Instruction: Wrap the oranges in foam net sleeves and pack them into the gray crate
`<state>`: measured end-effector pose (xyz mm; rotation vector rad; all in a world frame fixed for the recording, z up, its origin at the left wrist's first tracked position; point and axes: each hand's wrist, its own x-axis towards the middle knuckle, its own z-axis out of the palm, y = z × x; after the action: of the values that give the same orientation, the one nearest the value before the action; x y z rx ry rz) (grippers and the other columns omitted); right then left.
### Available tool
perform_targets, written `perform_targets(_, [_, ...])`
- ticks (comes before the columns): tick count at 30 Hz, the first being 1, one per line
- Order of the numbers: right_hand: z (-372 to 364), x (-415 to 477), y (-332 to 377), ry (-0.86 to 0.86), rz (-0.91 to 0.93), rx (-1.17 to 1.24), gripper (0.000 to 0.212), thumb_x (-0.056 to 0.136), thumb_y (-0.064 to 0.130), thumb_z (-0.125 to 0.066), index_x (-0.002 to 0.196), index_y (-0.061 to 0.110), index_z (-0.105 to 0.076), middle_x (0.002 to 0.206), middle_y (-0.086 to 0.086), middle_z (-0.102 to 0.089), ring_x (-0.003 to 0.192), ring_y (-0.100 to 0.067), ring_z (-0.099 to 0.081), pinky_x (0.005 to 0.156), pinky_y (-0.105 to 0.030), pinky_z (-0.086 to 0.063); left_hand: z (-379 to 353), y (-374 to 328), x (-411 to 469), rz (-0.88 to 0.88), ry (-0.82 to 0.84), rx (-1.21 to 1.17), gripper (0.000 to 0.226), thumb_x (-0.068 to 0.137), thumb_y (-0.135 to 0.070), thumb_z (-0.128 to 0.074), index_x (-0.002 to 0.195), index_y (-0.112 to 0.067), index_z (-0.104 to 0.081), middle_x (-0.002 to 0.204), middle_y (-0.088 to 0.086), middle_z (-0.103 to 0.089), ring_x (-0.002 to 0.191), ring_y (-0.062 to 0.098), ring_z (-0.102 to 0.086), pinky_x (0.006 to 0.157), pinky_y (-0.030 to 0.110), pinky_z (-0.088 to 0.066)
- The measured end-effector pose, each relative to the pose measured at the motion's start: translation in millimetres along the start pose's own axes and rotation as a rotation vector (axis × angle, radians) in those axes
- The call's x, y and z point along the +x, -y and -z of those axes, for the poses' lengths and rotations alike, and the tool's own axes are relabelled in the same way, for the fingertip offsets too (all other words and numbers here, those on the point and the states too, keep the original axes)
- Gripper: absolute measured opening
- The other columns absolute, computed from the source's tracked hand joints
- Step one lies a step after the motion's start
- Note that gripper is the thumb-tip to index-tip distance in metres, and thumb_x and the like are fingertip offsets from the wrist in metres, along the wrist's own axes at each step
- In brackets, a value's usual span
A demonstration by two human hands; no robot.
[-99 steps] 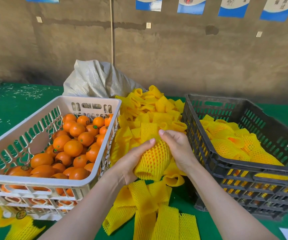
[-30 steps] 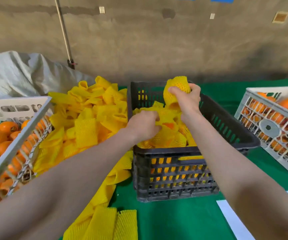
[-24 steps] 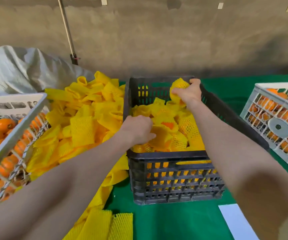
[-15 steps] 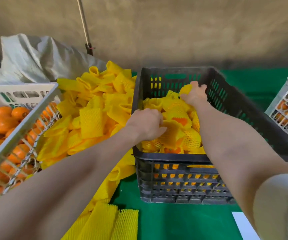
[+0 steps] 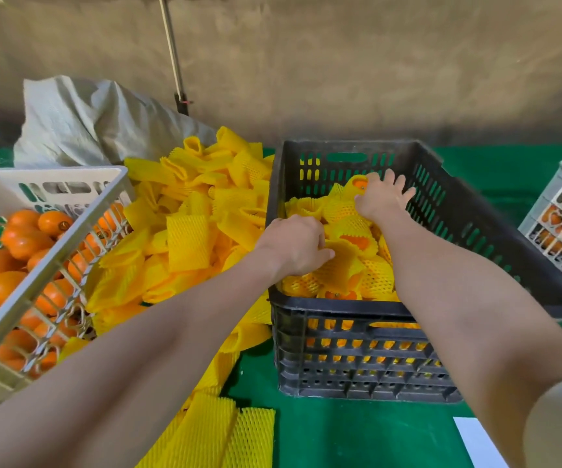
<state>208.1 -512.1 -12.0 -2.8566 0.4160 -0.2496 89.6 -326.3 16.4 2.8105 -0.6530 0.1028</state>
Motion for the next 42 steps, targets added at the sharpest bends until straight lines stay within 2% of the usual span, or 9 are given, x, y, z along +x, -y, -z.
perform_targets(5, [21,-22,18,-0.032,0.077,-0.042,0.059,0.093,0.034,-0.052,0.144,0.013,-0.03,0.151,-0.018,-0.025,0.141,-0.038,-0.016,0.113,-0.059,-0.006,1,1,-2,0.007,-0.128,-0.181,0.024,0.092,-0.035,-0.058,0.093,-0.014,-0.071,0.095,0.004,-0.069,0.087,0.02,-0.062,0.077,0.036,-0.055])
perform_targets(10, [53,-71,54,-0.168,0.233,0.087,0.052,0.091,0.038,-0.054,0.136,0.013,-0.044,0.141,-0.015,-0.041,0.134,-0.033,-0.032,0.112,-0.049,-0.021,7,8,-19,0.059,-0.454,-0.512,0.019,0.092,-0.018,-0.058,0.086,-0.009,-0.073,0.083,-0.002,-0.067,0.072,0.006,-0.056,0.066,0.015,-0.043])
perform_targets(15, [74,-161,96,-0.399,0.546,0.508,0.037,0.089,0.023,-0.059,0.122,0.007,-0.055,0.124,-0.011,-0.055,0.118,-0.023,-0.049,0.096,-0.023,-0.034,17,43,-54,0.349,-0.551,-1.037,0.016,0.092,-0.012,-0.058,0.081,-0.012,-0.07,0.084,0.003,-0.069,0.076,0.013,-0.061,0.072,0.028,-0.048])
perform_targets(21, [18,-259,148,-0.115,0.795,0.653,0.034,0.087,0.017,-0.059,0.119,0.005,-0.056,0.118,-0.011,-0.058,0.11,-0.017,-0.048,0.092,-0.014,-0.03,19,113,-123,0.585,-0.57,-1.204,0.015,0.093,-0.005,-0.054,0.087,-0.008,-0.068,0.072,0.002,-0.065,0.066,0.015,-0.059,0.067,0.032,-0.051])
perform_targets(25, [-64,-283,170,0.338,0.626,0.355,0.038,0.091,0.028,-0.056,0.122,0.005,-0.051,0.126,-0.015,-0.055,0.117,-0.029,-0.049,0.093,-0.033,-0.037,7,147,-168,0.701,-0.548,-1.151,0.02,0.093,-0.005,-0.054,0.08,-0.014,-0.066,0.072,0.006,-0.065,0.072,0.021,-0.058,0.073,0.037,-0.049])
perform_targets(31, [-144,-310,192,0.633,0.431,0.082,0.073,0.09,0.045,-0.055,0.14,-0.002,-0.03,0.14,-0.019,-0.044,0.128,-0.032,-0.043,0.099,-0.035,-0.036,-9,170,-212,0.719,-0.448,-1.081,0.024,0.094,-0.005,-0.051,0.08,-0.02,-0.063,0.085,0.009,-0.066,0.079,0.021,-0.061,0.072,0.034,-0.049])
perform_targets(33, [-154,-311,195,0.65,0.352,0.094,0.077,0.086,0.041,-0.064,0.141,-0.001,-0.029,0.143,-0.016,-0.041,0.131,-0.029,-0.041,0.1,-0.032,-0.034,-14,176,-220,0.727,-0.389,-1.061,0.02,0.095,-0.007,-0.051,0.085,-0.02,-0.063,0.09,0.008,-0.066,0.086,0.024,-0.061,0.076,0.038,-0.05])
perform_targets(37, [-149,-304,197,0.585,0.206,0.208,0.049,0.08,0.031,-0.072,0.117,0.004,-0.055,0.126,-0.011,-0.056,0.116,-0.024,-0.053,0.089,-0.03,-0.041,-20,188,-231,0.721,-0.288,-1.03,0.015,0.095,-0.01,-0.054,0.107,-0.013,-0.062,0.107,0.007,-0.063,0.097,0.023,-0.058,0.083,0.041,-0.049])
perform_targets(42, [-104,-295,198,0.451,0.077,0.756,0.025,0.08,0.015,-0.073,0.096,0.015,-0.053,0.109,-0.005,-0.06,0.1,-0.019,-0.057,0.084,-0.031,-0.047,-16,193,-229,0.693,-0.24,-1.01,0.04,0.095,-0.015,-0.056,0.134,-0.013,-0.046,0.119,-0.001,-0.052,0.105,0.017,-0.05,0.082,0.028,-0.039])
